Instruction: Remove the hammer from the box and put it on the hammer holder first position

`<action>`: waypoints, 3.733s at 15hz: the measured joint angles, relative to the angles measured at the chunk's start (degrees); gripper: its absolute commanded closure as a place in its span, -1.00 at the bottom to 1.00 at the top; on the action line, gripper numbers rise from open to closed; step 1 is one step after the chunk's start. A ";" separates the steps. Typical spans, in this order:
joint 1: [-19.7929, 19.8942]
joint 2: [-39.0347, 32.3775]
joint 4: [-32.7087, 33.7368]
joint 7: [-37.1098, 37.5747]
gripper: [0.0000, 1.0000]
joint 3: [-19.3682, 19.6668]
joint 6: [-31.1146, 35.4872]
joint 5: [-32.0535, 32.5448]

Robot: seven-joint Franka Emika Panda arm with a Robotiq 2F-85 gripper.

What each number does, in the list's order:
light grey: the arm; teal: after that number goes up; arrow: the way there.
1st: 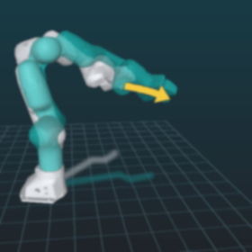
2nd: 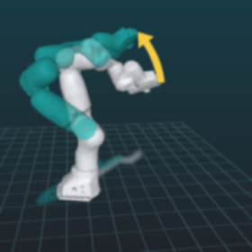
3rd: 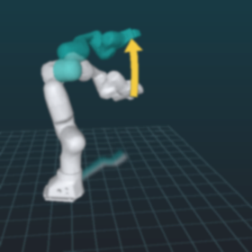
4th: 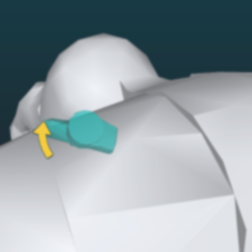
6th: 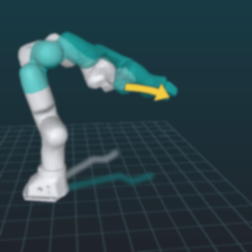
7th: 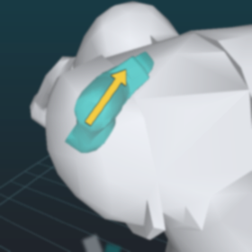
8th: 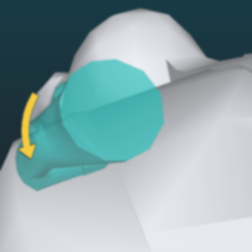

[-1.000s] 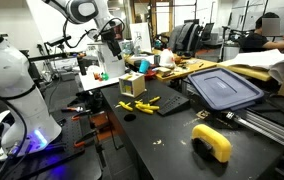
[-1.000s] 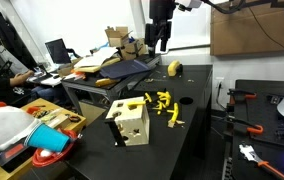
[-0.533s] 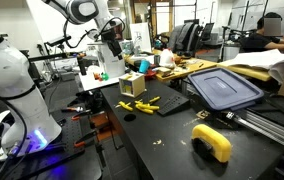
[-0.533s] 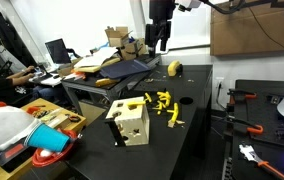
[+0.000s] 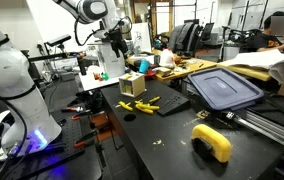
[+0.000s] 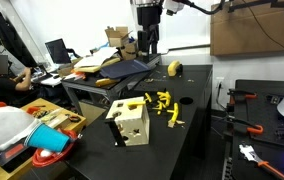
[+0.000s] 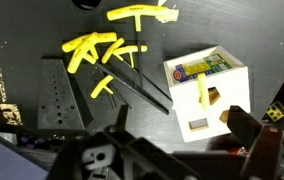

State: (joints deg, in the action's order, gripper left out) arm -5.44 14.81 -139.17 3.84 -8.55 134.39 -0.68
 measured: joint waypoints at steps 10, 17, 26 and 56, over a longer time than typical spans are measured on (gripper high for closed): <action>-1.29 -15.44 14.80 -15.70 -1.00 0.14 -9.57 0.66; -1.31 -25.64 24.10 -19.40 -1.00 0.08 -12.36 2.23; -1.44 -30.87 27.11 -19.32 -1.00 -0.01 -11.91 1.81; -4.53 -30.91 13.49 -9.85 -1.00 -0.58 13.86 1.95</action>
State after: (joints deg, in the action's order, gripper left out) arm -9.97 -16.10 -125.68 -6.01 -9.14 148.25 1.27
